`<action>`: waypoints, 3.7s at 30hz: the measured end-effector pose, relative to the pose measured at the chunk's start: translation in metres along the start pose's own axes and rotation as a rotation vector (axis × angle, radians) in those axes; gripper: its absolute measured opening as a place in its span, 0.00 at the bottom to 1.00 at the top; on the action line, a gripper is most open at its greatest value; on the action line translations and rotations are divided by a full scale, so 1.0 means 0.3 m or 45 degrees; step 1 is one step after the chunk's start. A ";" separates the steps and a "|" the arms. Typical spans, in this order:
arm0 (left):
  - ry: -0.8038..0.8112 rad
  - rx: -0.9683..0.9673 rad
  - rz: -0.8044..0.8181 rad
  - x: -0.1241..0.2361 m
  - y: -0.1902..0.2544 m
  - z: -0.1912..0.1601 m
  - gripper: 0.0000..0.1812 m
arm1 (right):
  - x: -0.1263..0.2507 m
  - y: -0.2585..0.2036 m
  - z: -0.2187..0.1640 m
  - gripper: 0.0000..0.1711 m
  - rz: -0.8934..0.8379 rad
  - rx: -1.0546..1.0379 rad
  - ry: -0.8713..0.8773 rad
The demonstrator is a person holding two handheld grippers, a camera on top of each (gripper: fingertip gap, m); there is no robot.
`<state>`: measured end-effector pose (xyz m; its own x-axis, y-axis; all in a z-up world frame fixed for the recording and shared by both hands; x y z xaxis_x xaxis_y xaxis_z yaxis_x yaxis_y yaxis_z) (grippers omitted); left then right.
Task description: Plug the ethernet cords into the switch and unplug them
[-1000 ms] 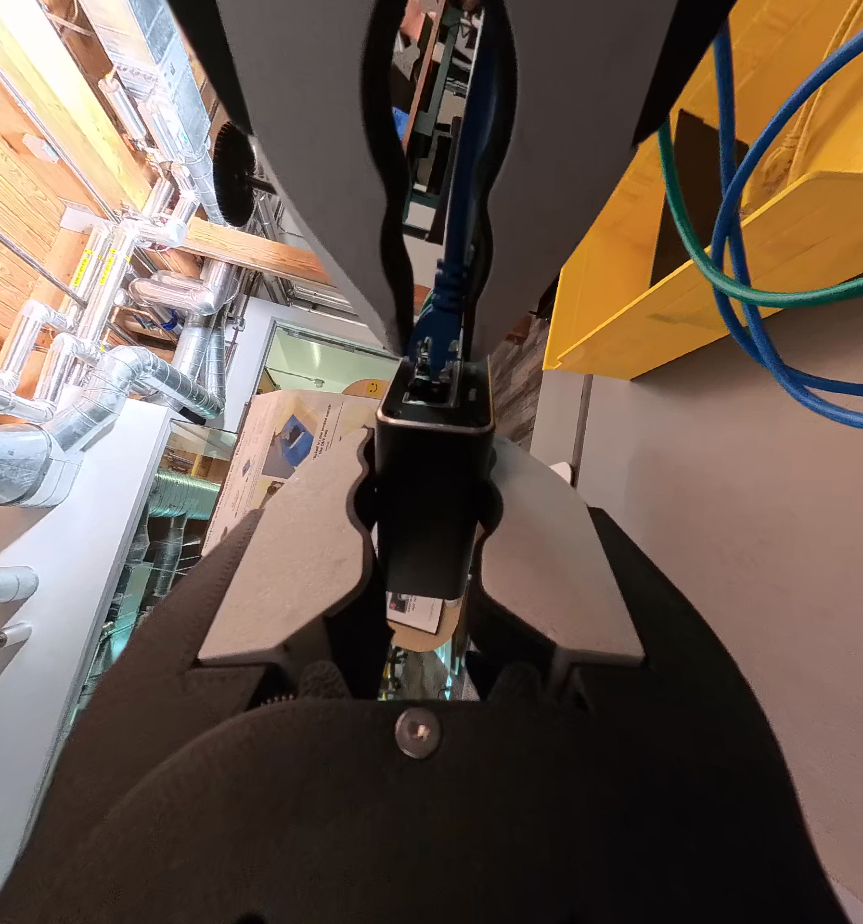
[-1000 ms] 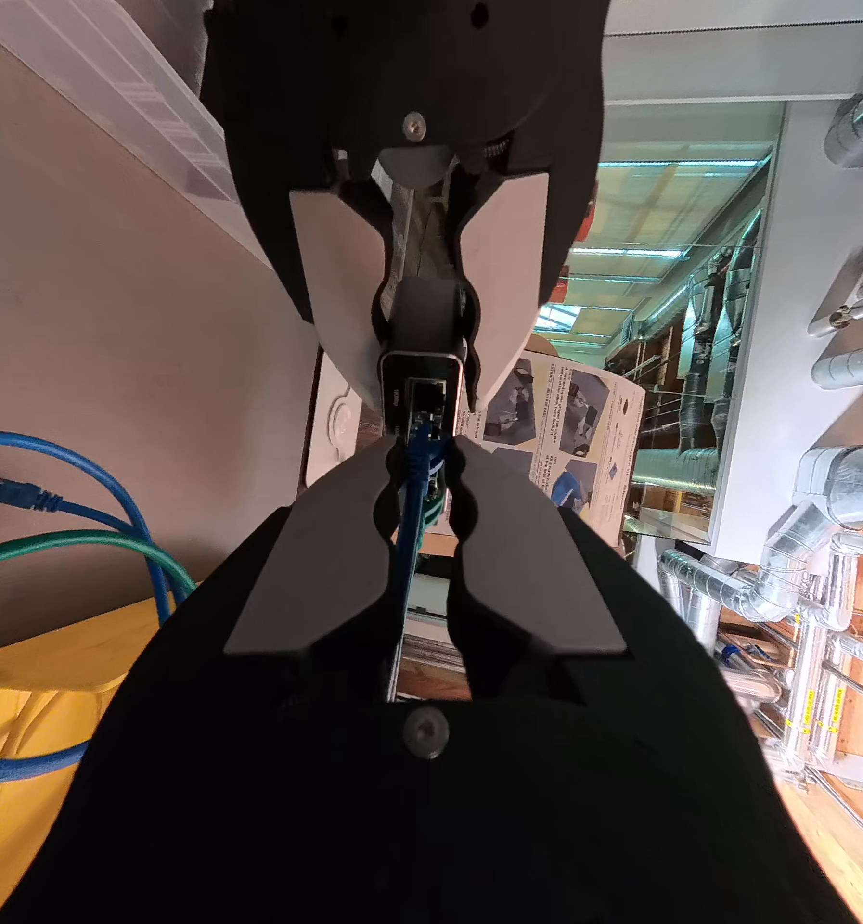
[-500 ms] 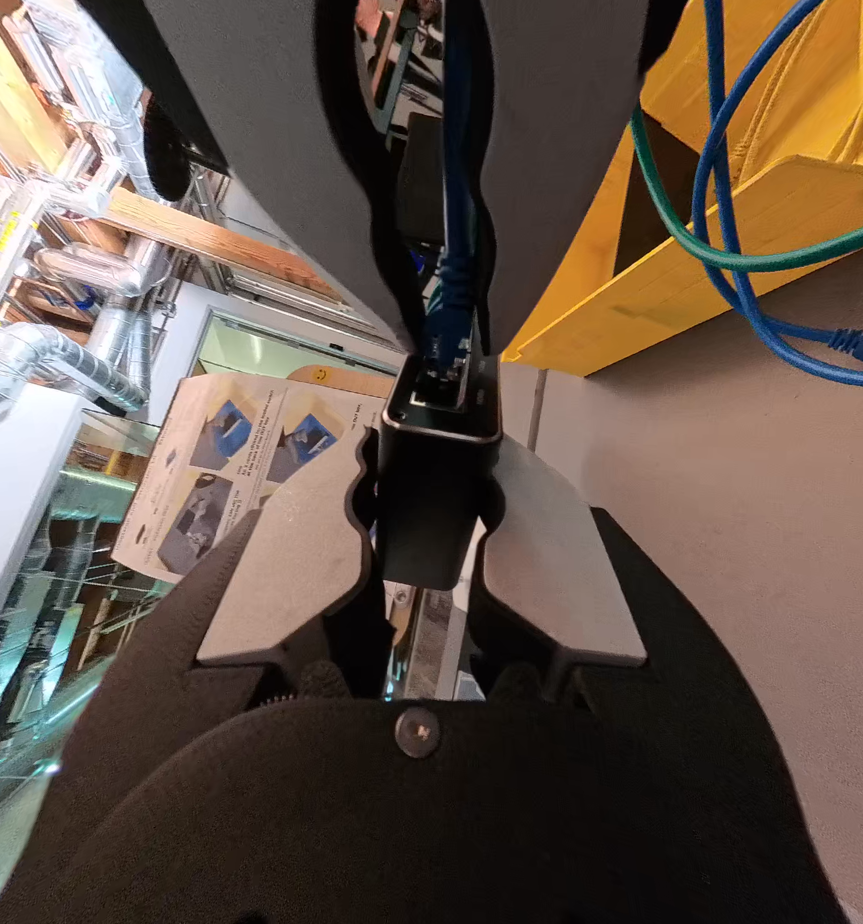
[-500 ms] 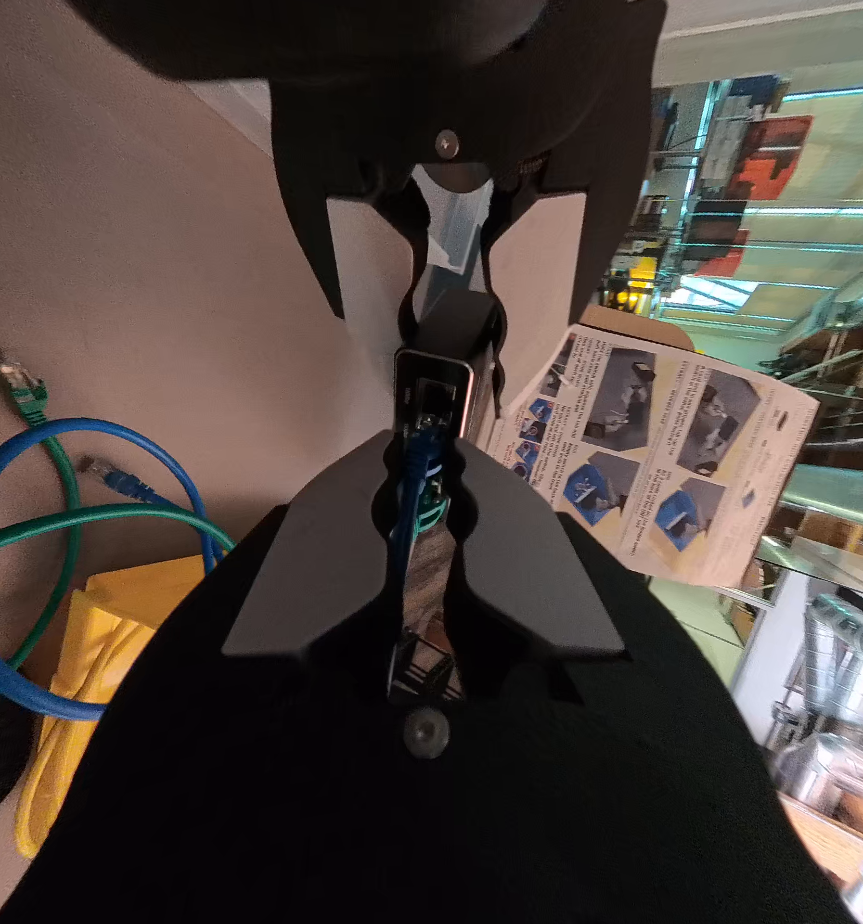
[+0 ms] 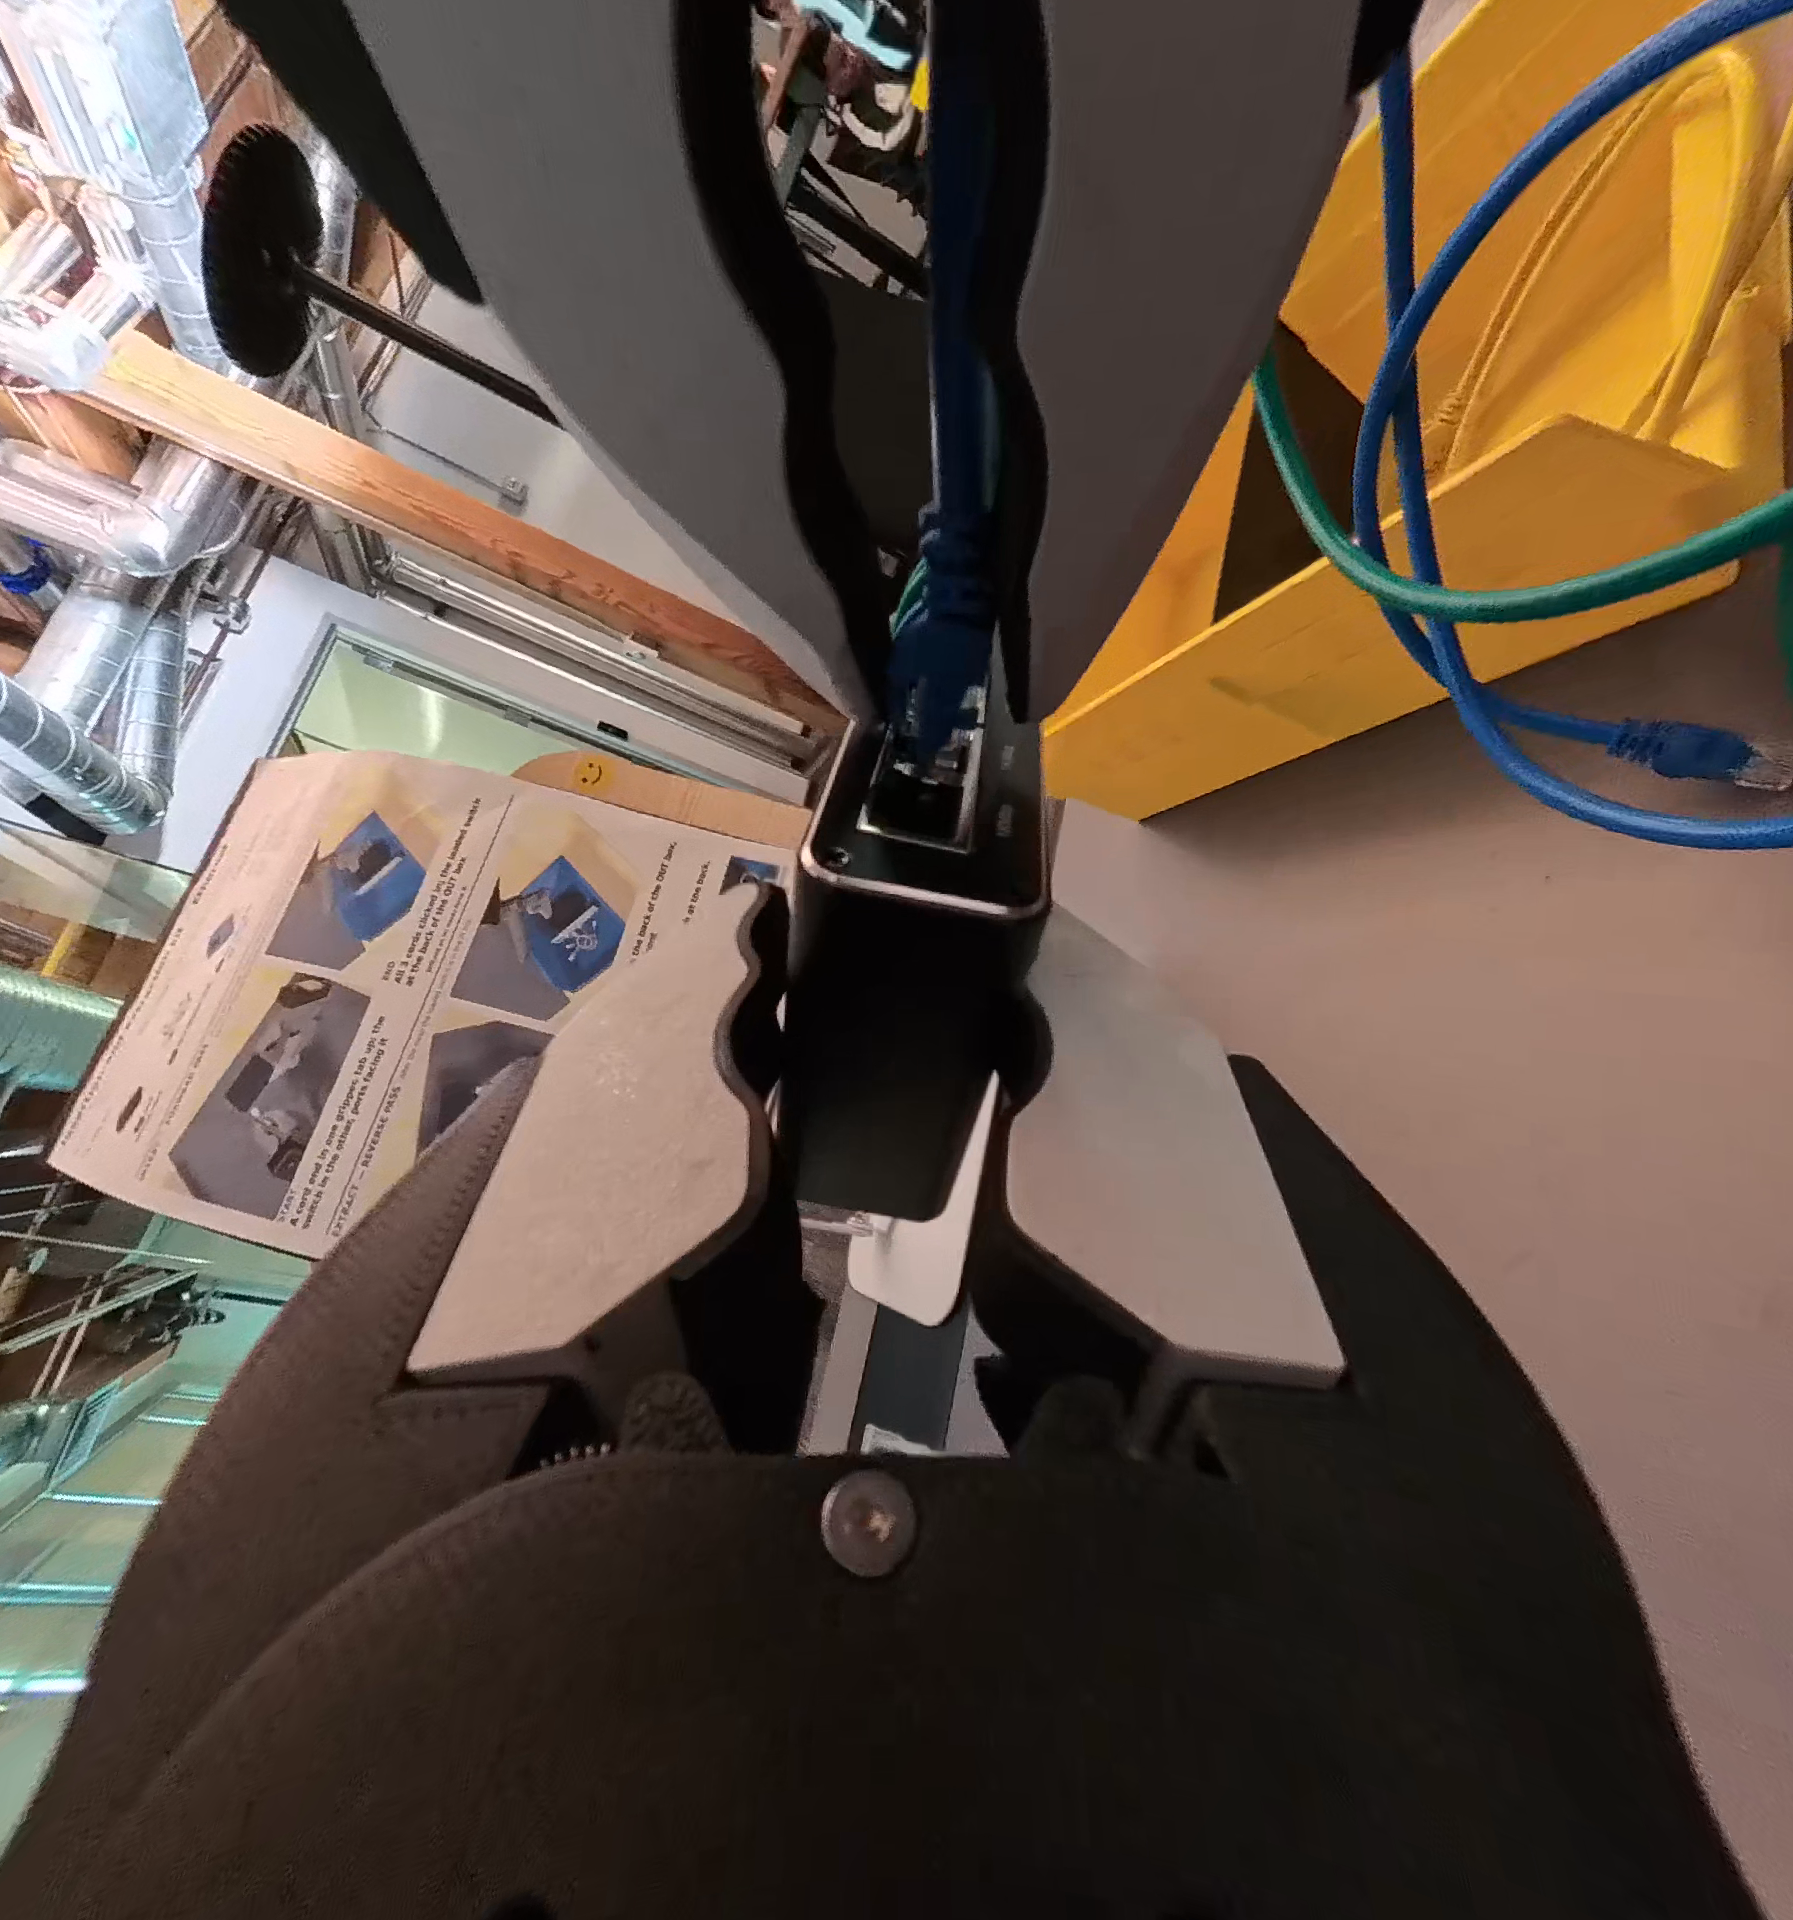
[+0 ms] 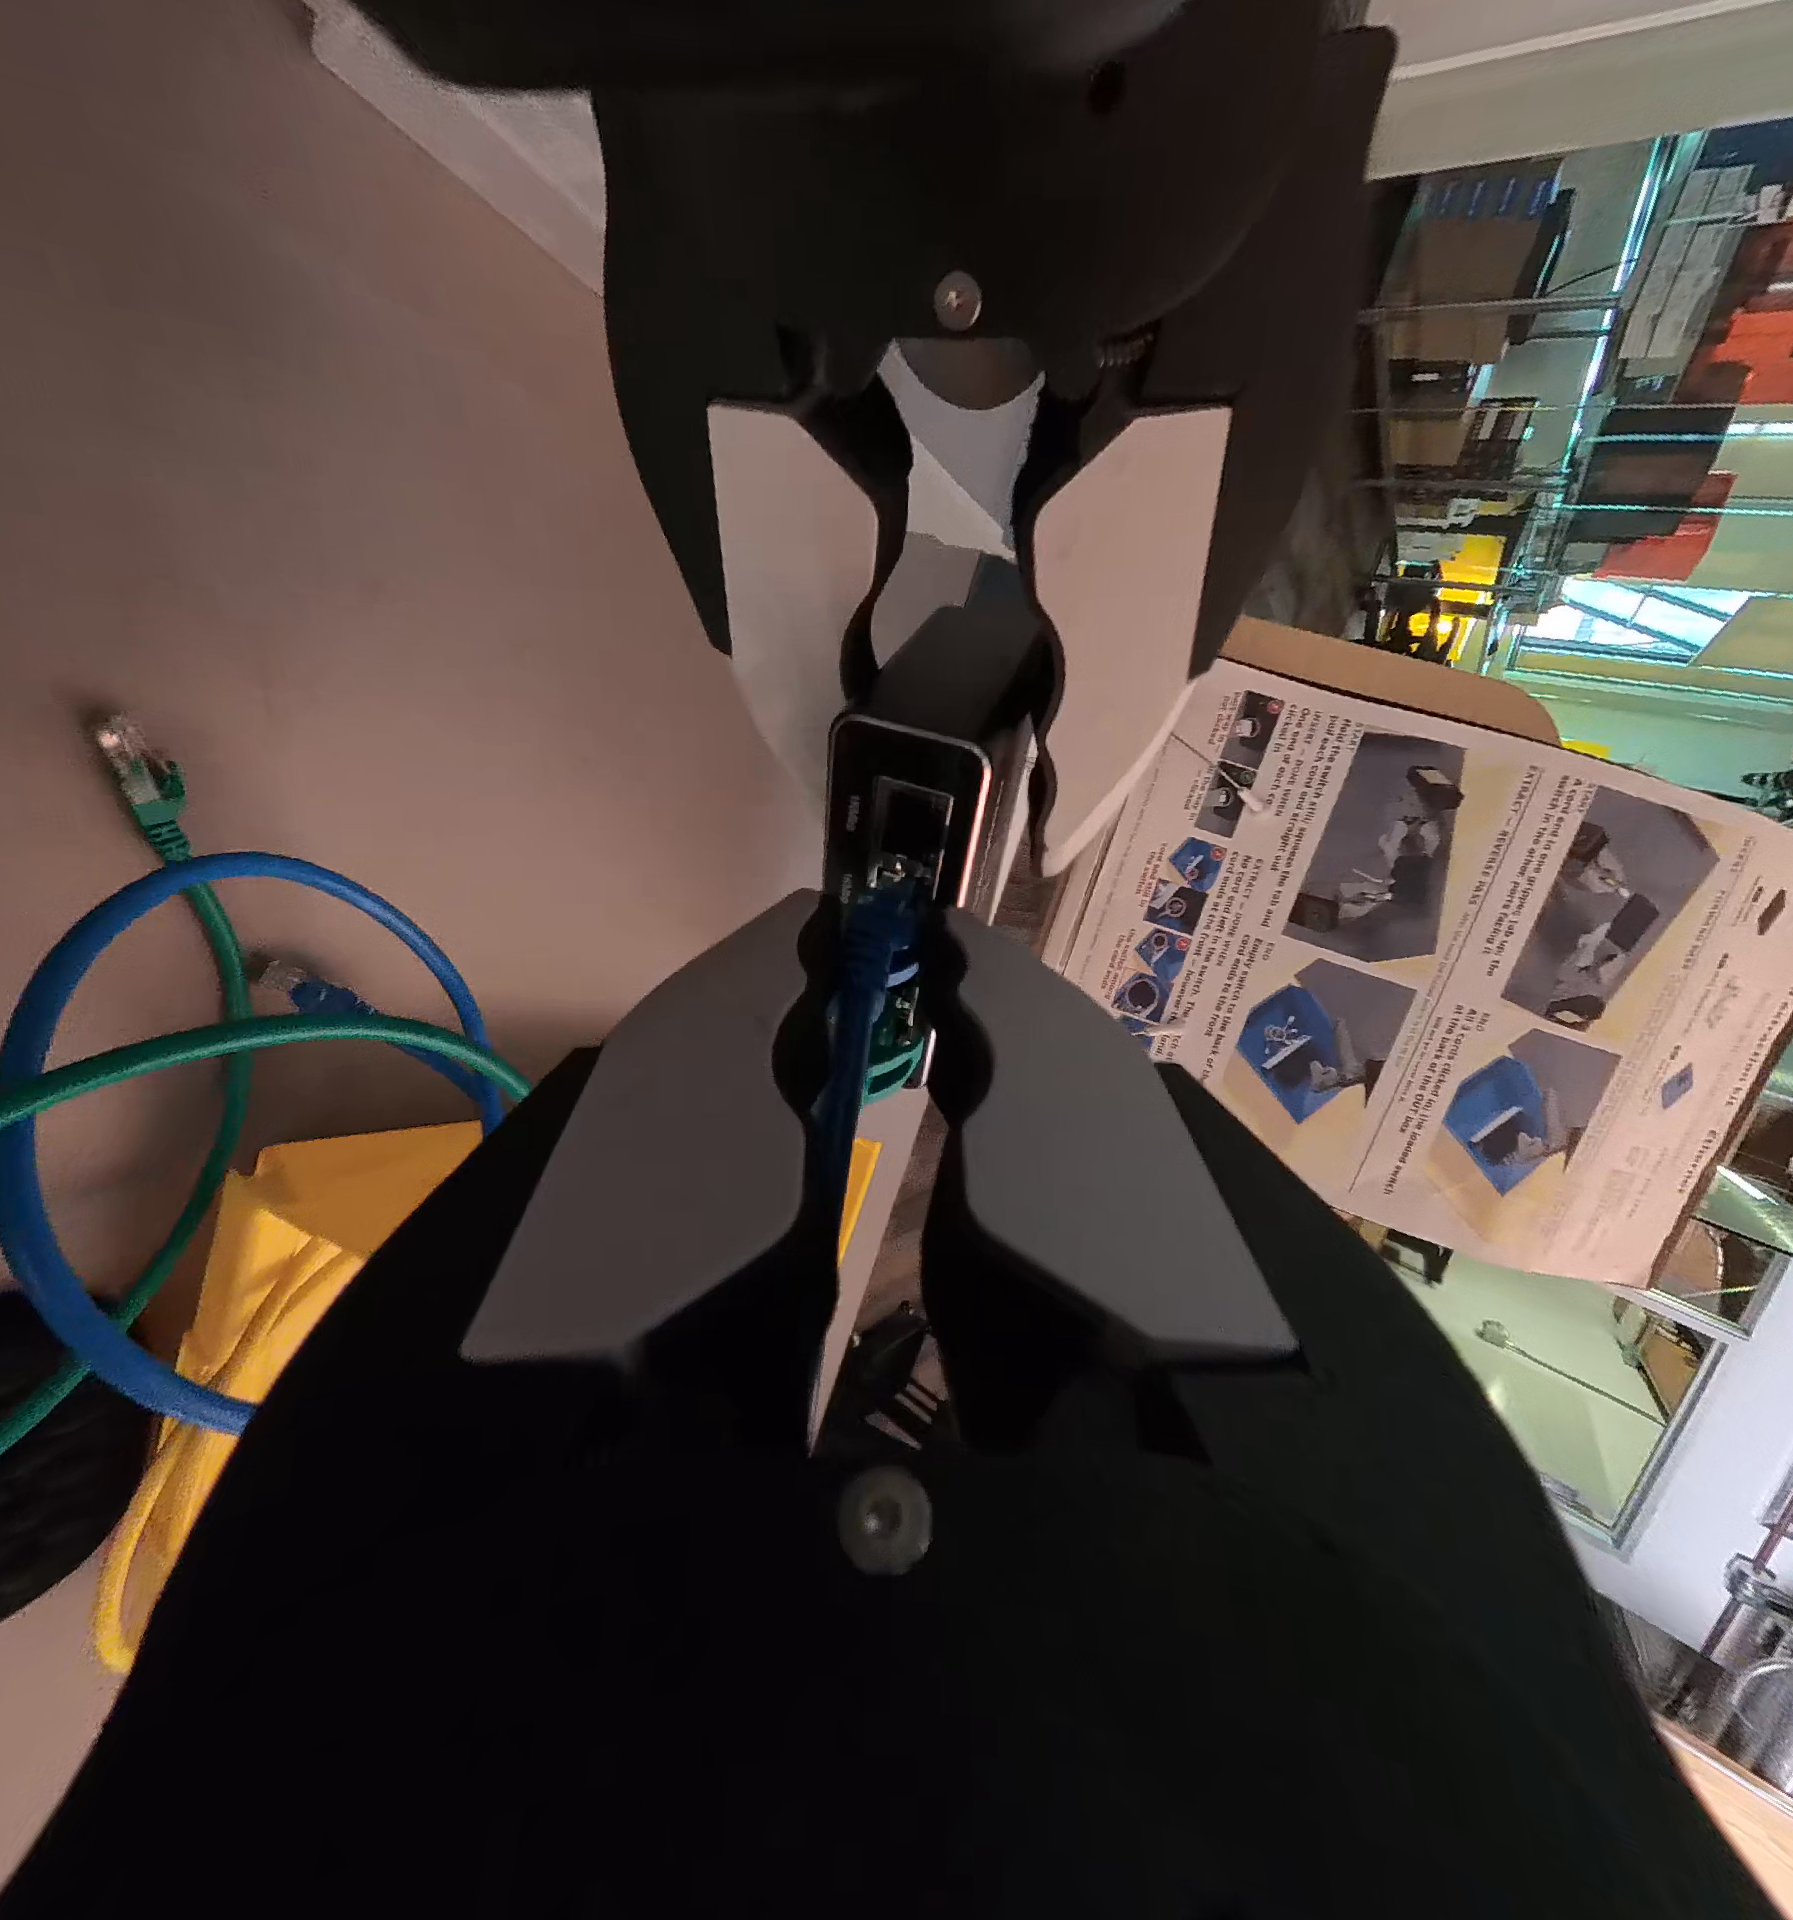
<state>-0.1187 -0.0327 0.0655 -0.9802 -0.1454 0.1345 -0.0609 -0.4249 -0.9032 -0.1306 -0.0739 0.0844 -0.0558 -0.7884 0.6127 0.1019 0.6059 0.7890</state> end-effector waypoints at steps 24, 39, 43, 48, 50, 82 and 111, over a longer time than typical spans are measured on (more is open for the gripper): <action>0.076 0.801 0.450 0.273 -0.415 -0.210 0.20 | 0.344 0.280 -0.421 0.09 -0.201 -0.432 -0.089; 0.106 0.843 0.338 0.271 -0.400 -0.202 0.20 | 0.002 -0.143 -0.824 0.09 0.004 -0.826 -0.567; 0.051 0.772 0.291 0.231 -0.362 -0.183 0.19 | -0.083 -0.292 -0.806 0.08 0.211 -1.077 -0.645; 0.075 0.759 0.201 0.188 -0.315 -0.133 0.19 | -0.141 -0.476 -0.707 0.09 0.618 -1.628 -0.732; 0.069 0.743 0.184 0.174 -0.300 -0.121 0.19 | -0.169 -0.507 -0.648 0.10 0.760 -1.815 -0.672; 0.226 0.744 -0.031 0.132 -0.192 0.039 0.20 | 0.120 -0.537 -0.686 0.40 0.215 -1.368 -0.090; 1.062 1.131 -0.755 0.300 -0.087 0.416 0.19 | 0.188 -0.103 0.118 0.20 -0.056 -1.278 1.276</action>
<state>-0.1817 -0.1463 0.1519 -0.6900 0.7051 -0.1633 -0.6801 -0.7088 -0.1871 -0.1720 -0.1333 0.0963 0.5964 -0.8018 -0.0371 0.7934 0.5819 0.1789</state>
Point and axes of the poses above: each gripper's, where its closed fingertips meet, x back along the fingers, z out of its top, y = z × x across the jaws, the point moved 1 cm from there along x, back along the fingers, and after that the axes turned 3 degrees about -x, right-handed, at the moved point
